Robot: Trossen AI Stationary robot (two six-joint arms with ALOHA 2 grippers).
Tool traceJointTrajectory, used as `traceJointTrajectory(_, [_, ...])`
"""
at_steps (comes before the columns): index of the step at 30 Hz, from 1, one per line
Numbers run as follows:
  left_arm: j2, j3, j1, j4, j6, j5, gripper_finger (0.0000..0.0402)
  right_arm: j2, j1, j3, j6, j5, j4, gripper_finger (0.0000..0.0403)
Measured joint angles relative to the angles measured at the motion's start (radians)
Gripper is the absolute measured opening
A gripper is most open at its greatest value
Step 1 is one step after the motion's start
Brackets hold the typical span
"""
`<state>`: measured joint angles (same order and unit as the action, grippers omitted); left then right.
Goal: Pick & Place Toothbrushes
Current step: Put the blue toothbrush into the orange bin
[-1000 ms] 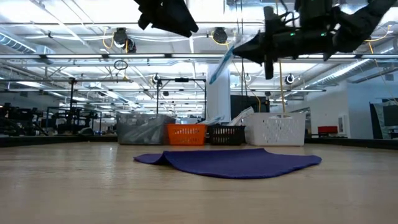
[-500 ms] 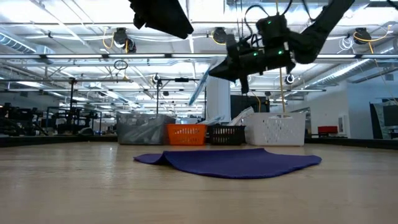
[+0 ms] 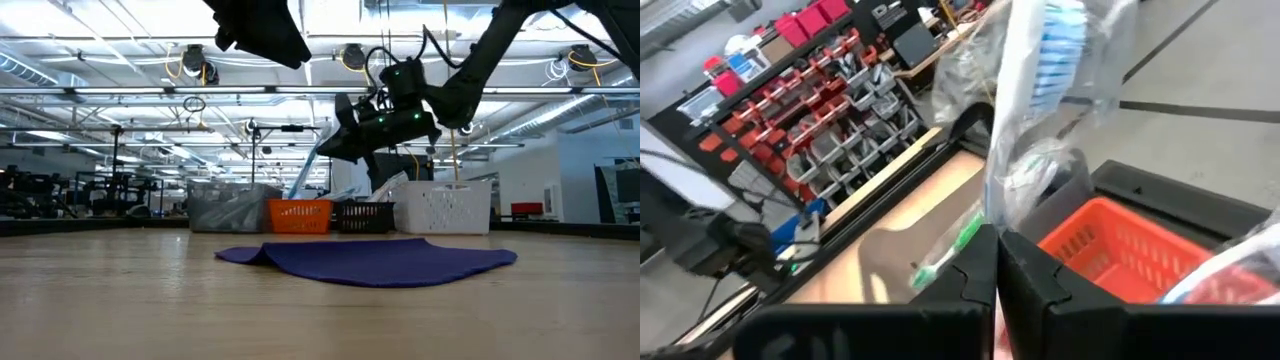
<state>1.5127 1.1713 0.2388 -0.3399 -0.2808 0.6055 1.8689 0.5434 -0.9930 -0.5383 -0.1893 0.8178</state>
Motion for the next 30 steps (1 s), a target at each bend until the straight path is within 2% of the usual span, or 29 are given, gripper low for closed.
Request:
traceJointTrajectory(16, [0.0, 0.0, -0.003, 0.0, -0.013, -0.001, 0.0145, 0.063, -0.014, -0.025, -0.037, 0.028, 0.001, 0.0])
traceJointTrajectory(27, [0.0, 0.0, -0.003, -0.001, -0.015, -0.001, 0.0145, 0.063, -0.028, -0.025, 0.01, 0.035, -0.047, 0.0001])
traceJointTrajectory(30, [0.0, 0.0, -0.003, -0.001, -0.015, -0.001, 0.0145, 0.063, -0.039, -0.025, 0.045, 0.019, -0.045, 0.0016])
